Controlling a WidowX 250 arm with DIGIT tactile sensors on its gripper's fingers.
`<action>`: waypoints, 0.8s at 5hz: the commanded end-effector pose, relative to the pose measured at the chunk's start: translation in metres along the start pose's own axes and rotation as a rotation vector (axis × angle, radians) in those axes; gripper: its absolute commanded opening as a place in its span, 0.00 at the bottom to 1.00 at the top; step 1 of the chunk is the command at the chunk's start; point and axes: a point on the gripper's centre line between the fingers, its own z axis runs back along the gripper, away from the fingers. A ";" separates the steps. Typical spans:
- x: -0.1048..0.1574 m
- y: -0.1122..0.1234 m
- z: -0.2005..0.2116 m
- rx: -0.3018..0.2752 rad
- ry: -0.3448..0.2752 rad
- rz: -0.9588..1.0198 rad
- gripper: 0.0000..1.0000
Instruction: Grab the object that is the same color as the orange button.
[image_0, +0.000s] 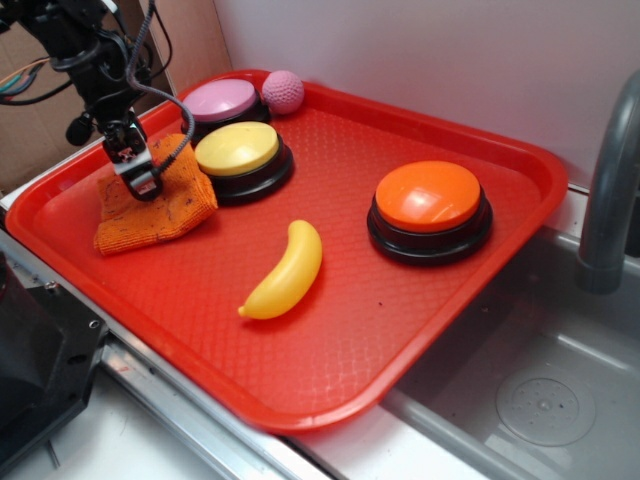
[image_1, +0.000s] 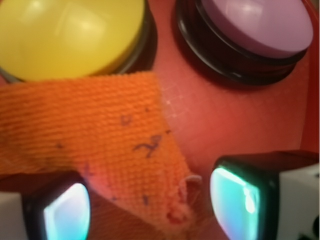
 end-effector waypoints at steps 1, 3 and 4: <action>0.008 -0.001 -0.002 0.032 0.032 -0.025 0.00; 0.011 -0.008 -0.020 -0.006 0.054 -0.055 0.00; 0.013 -0.010 -0.014 0.018 0.080 -0.048 0.00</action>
